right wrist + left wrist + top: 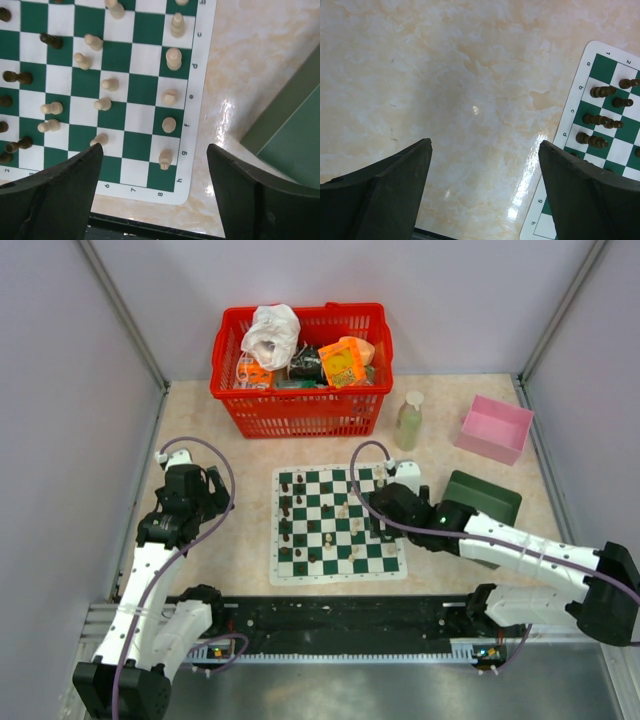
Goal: Set up the chess pieces on the board
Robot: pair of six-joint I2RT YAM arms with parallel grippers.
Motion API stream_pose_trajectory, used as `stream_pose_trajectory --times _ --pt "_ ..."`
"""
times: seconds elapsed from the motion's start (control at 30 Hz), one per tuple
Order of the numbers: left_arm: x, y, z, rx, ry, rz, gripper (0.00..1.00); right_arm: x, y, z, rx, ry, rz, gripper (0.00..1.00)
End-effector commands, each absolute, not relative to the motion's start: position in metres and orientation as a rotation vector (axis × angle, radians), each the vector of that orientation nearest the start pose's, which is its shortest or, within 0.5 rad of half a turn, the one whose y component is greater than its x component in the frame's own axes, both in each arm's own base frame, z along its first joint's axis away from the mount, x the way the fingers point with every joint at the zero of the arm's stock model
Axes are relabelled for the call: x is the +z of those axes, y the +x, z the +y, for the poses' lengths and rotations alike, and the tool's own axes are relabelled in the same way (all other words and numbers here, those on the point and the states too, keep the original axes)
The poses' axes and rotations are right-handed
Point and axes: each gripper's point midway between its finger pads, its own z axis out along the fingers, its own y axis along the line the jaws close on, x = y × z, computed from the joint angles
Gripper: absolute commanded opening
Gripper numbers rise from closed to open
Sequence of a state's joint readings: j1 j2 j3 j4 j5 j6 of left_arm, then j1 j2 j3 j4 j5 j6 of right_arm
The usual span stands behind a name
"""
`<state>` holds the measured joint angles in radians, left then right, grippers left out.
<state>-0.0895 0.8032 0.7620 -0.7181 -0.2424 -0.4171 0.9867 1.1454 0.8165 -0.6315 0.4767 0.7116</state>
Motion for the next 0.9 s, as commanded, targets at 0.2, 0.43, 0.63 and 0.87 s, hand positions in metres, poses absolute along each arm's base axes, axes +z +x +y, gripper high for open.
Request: stream_pose_trajectory --times 0.2,0.43,0.63,0.87 --pt "0.157 0.246 0.003 0.013 -0.487 2.228 0.93 0.186 0.256 0.210 0.088 -0.188 2.245 0.95" --pt "0.156 0.247 0.003 0.014 -0.487 2.232 0.93 0.199 0.275 0.256 0.263 -0.183 2.315 0.99" --pt "0.158 0.246 0.003 0.008 -0.485 2.226 0.93 0.197 0.285 0.294 0.390 -0.310 2.291 0.99" --pt "0.159 0.247 0.001 -0.004 -0.479 2.221 0.93 0.172 0.307 0.300 0.277 -0.257 2.373 0.96"
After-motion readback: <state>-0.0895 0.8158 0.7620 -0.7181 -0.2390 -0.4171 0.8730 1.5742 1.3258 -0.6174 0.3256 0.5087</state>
